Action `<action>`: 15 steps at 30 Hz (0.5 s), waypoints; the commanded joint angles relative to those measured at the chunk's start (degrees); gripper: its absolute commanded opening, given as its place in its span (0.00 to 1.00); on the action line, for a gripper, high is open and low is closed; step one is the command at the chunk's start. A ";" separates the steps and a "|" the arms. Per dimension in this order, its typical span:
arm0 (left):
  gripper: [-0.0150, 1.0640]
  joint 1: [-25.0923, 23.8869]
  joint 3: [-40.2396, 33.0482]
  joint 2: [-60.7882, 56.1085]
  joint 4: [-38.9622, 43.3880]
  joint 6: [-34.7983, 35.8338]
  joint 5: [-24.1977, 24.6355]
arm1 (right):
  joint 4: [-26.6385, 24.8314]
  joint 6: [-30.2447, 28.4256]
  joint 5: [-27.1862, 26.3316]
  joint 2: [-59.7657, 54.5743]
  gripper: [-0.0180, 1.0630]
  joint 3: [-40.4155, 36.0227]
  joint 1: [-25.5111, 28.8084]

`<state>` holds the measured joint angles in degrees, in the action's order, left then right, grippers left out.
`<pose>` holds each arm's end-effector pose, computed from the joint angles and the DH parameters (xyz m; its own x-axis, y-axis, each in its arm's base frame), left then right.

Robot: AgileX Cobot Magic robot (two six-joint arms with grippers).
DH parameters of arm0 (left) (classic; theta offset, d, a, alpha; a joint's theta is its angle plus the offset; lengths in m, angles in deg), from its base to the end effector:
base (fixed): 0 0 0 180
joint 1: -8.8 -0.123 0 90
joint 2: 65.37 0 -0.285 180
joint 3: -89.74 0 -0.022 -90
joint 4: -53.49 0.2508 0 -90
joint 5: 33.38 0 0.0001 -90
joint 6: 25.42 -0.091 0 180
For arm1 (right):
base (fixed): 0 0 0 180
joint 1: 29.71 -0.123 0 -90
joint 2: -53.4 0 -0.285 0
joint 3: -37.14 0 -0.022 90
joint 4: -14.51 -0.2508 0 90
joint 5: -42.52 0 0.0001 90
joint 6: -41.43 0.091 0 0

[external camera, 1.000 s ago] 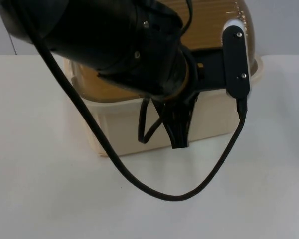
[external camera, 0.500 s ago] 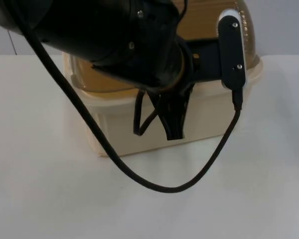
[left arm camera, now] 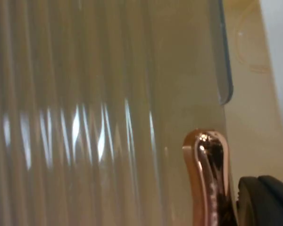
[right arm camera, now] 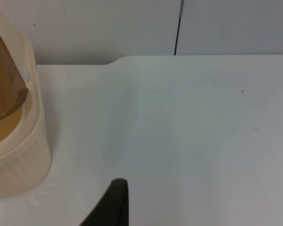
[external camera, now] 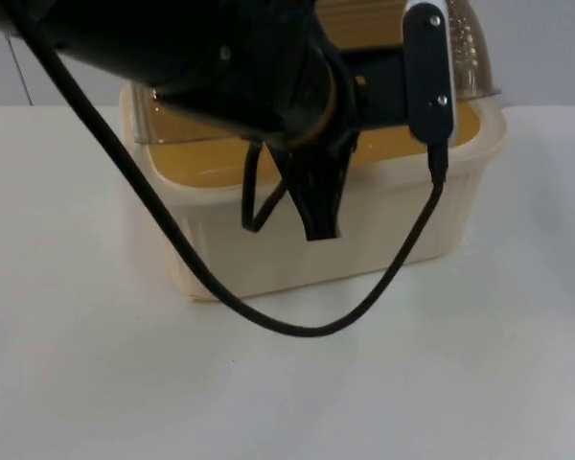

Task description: Open the box lid with the left hand, place the block into the box with the right hand, then close the box lid with the left hand.

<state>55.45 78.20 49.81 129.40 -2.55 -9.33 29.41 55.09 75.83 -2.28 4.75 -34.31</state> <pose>0.2985 -0.2637 0.1917 0.0792 0.9671 -0.2418 0.6576 0.1316 0.7418 0.1673 0.0005 0.3430 -0.5048 -0.0211 -0.8630 0.0518 0.9972 -0.0547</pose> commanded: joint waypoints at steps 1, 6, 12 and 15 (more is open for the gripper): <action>0.01 -0.13 0.43 -1.52 -1.96 -0.20 -0.80 | -0.03 -0.16 0.12 0.13 0.99 0.27 -0.13; 0.01 -1.53 2.65 -2.28 -5.31 -0.62 -2.11 | -0.03 -0.16 0.12 0.13 0.99 0.27 -0.13; 0.01 -4.86 5.64 -2.28 -7.57 -3.14 -2.36 | -0.03 -0.16 -0.01 0.13 0.99 0.27 -0.13; 0.01 -6.24 6.73 -2.28 -7.57 -3.54 -2.37 | -0.03 -0.16 -0.01 0.13 0.99 0.27 -0.13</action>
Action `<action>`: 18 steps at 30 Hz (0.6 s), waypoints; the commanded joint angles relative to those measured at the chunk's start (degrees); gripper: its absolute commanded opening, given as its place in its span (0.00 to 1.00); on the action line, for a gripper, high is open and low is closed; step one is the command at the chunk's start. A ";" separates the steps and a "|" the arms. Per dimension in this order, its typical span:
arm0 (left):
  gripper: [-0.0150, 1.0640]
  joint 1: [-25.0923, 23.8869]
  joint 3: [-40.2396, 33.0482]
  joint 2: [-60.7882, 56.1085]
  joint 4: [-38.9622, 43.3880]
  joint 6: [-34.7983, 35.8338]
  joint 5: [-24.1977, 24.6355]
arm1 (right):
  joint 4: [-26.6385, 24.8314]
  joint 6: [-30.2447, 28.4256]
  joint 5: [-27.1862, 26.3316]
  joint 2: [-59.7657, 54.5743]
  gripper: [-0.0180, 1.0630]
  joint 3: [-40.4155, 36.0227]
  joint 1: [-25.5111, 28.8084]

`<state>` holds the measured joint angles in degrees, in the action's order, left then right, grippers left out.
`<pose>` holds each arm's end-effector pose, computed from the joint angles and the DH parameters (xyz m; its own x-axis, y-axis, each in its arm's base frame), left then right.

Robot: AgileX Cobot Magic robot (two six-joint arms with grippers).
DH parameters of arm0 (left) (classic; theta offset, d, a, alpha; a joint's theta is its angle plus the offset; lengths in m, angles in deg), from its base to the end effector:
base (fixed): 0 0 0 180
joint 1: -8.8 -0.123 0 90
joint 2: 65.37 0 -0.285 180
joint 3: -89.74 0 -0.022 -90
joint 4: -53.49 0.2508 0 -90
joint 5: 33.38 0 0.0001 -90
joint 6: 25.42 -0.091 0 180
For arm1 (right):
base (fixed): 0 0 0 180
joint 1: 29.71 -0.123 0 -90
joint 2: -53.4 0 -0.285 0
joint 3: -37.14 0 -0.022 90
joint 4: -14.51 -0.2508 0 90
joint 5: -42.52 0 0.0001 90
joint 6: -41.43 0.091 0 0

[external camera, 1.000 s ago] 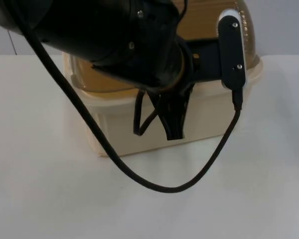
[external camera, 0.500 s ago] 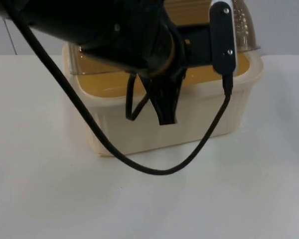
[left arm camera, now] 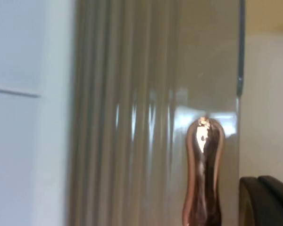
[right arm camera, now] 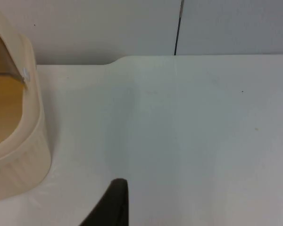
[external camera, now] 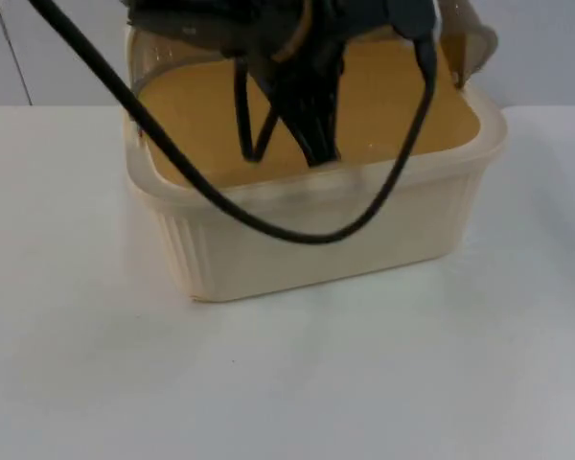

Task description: Open the box lid with the left hand, place the block into the box with the right hand, then close the box lid with the left hand.

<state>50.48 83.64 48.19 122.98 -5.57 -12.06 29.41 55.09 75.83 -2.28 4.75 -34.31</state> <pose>0.3273 -0.2498 0.2272 0.0137 0.9274 -0.3739 0.6207 0.2853 0.7303 0.1673 0.0005 0.3430 -0.5048 -0.0211 -0.8630 0.0518 0.9972 -0.0547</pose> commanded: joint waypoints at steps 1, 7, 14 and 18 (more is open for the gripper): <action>0.01 -1.85 1.94 -0.66 -1.16 -0.52 0.36 | -0.03 -0.16 -0.01 0.13 0.99 0.27 -0.13; 0.01 -4.09 4.68 -0.66 -1.27 -0.52 0.04 | -0.03 -0.16 -0.01 0.13 0.99 0.27 -0.13; 0.01 -4.69 5.79 -0.80 -6.20 -0.52 -0.24 | -0.03 -0.16 -0.01 0.13 0.99 0.27 -0.13; 0.01 -3.06 5.79 -1.78 -11.30 -0.52 2.60 | -0.03 -0.16 0.11 0.13 0.99 0.27 -0.13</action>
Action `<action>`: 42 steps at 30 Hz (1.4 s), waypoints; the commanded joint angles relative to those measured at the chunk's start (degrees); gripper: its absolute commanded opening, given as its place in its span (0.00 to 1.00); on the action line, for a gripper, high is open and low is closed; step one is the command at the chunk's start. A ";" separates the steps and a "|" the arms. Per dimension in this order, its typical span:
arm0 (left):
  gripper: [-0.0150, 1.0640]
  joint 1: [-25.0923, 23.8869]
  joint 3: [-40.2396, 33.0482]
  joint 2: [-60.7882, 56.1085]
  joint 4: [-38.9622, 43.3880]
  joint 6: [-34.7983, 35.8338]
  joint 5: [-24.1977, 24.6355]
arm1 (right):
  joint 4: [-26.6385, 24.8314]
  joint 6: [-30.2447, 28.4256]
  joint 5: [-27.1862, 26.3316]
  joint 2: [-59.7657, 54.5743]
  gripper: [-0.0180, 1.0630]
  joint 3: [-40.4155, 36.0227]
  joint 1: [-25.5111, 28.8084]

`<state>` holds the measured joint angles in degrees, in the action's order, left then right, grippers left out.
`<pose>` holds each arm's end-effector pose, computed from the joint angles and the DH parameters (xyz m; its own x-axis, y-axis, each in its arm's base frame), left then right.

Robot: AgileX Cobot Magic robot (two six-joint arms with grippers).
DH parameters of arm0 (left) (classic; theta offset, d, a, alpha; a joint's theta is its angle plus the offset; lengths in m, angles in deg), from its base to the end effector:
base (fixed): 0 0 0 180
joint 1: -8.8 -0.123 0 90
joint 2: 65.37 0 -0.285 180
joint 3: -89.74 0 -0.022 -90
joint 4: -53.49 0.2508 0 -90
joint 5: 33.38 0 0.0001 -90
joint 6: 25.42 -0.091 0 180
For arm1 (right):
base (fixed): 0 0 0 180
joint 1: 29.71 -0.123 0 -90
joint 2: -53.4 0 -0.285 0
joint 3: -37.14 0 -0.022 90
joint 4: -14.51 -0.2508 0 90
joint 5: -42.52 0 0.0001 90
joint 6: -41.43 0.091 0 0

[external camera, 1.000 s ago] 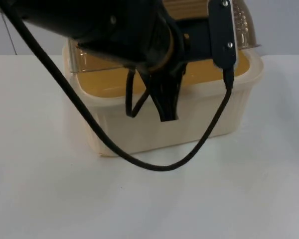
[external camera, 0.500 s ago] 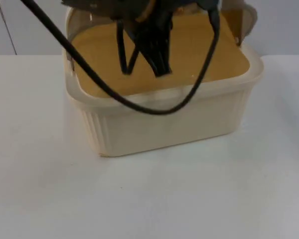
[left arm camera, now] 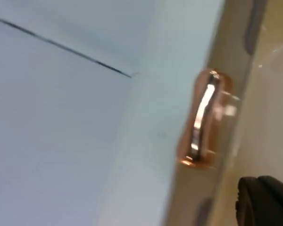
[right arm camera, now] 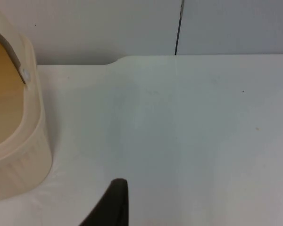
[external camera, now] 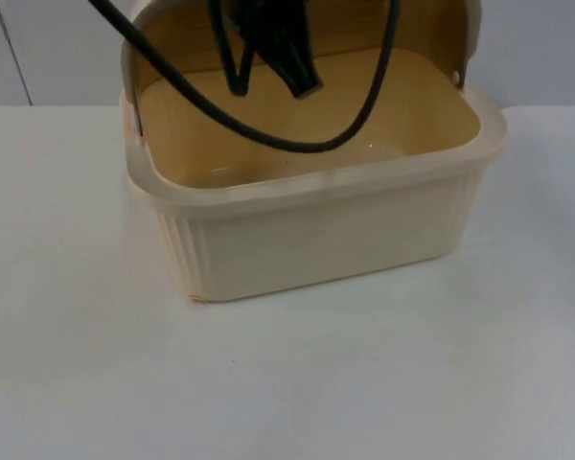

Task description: Open the box lid with the left hand, place the block into the box with the right hand, then close the box lid with the left hand.

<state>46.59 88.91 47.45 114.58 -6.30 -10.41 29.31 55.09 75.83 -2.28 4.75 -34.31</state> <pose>0.3501 -0.2321 0.2559 -0.1215 0.8575 -0.5000 0.5651 0.4739 0.6754 0.1673 0.0006 0.3430 -0.5049 -0.0197 -0.8629 0.0517 0.9973 -0.0530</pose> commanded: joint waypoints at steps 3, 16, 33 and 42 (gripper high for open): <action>0.01 3.35 0.52 -2.75 -8.69 0.22 4.85 | 0.07 -0.16 0.11 0.13 0.99 0.27 -0.13; 0.01 5.21 0.39 -9.53 -43.23 -13.10 3.84 | 0.05 -0.16 0.11 0.13 0.99 0.27 -0.13; 0.01 -12.31 -1.83 -30.22 -48.49 -12.89 3.68 | -0.06 0.29 0.11 0.13 0.99 0.27 -0.13; 0.01 -29.39 -10.03 -34.51 -48.73 -8.53 2.45 | -0.18 0.30 0.11 0.13 0.99 0.27 -0.13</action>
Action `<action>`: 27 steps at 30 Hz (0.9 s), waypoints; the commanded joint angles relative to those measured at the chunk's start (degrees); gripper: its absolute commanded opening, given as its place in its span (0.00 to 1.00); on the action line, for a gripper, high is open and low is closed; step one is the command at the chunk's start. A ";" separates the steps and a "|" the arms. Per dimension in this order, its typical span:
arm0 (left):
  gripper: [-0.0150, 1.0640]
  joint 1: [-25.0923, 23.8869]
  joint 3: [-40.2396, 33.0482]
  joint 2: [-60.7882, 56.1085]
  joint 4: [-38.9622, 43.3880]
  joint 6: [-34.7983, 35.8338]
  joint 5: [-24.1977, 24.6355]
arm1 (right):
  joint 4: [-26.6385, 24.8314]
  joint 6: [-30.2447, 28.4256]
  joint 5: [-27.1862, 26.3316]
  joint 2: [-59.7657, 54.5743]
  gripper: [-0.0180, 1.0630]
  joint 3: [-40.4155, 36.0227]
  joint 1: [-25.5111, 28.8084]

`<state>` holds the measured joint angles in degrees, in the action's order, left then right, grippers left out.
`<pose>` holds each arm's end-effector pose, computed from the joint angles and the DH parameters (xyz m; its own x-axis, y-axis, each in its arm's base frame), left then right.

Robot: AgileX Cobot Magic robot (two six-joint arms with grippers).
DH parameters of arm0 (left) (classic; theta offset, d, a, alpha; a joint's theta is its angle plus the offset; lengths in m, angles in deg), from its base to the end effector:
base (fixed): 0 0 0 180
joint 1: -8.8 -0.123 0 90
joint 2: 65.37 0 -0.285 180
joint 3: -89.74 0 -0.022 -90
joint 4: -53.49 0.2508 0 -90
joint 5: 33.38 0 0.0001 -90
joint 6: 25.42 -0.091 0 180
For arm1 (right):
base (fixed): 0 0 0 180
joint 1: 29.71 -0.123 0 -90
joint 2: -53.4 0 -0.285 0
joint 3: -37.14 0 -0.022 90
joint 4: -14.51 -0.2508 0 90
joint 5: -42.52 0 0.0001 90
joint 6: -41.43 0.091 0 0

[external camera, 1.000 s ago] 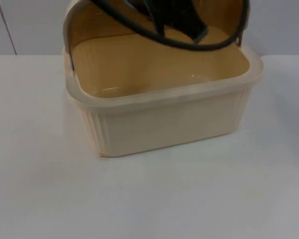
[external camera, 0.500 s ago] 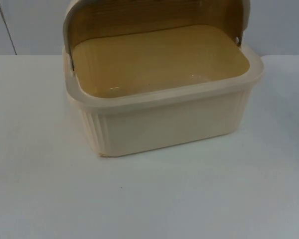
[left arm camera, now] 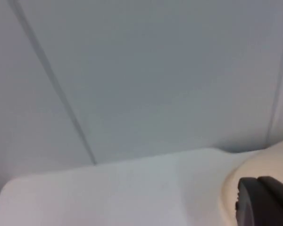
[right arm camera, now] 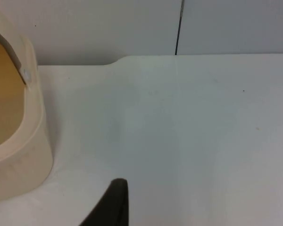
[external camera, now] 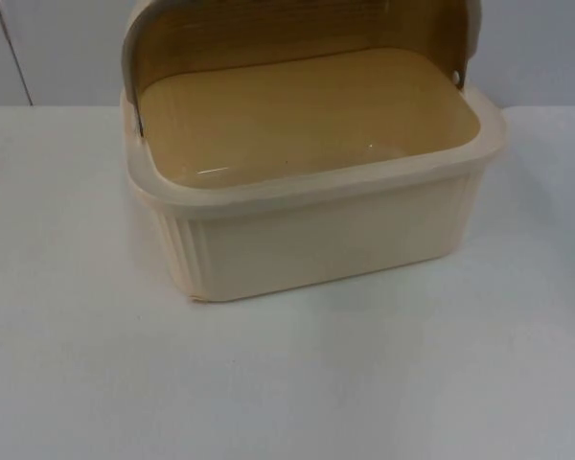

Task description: Open the box lid with the left hand, place the block into the box with the right hand, then close the box lid with the left hand.

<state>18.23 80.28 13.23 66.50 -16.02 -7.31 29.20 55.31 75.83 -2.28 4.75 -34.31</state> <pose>0.2743 -0.0364 0.3966 -0.3908 0.1058 -0.9144 0.0895 0.9930 0.0767 0.1673 0.0007 0.3430 -0.5048 -0.0142 -0.8631 0.0536 0.9974 -0.0478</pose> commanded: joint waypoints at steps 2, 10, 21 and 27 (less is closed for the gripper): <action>0.01 -2.24 -4.77 -0.29 -0.64 3.37 -3.60 | -0.07 0.08 0.11 0.13 0.99 0.27 -0.13; 0.01 -1.98 -8.52 -0.46 -0.03 2.55 -10.08 | -0.17 0.08 0.34 0.13 0.99 0.27 -0.13; 0.51 -1.98 -8.59 -0.46 -0.52 2.44 -7.26 | -0.17 0.08 0.69 0.13 0.99 0.27 -0.13; 0.96 -1.98 -8.59 -0.96 -1.18 3.78 -8.83 | -0.17 0.08 0.69 0.13 0.99 0.27 -0.13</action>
<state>16.20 71.98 13.08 66.17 -13.02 -14.94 29.10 55.31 76.18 -2.28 4.75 -34.31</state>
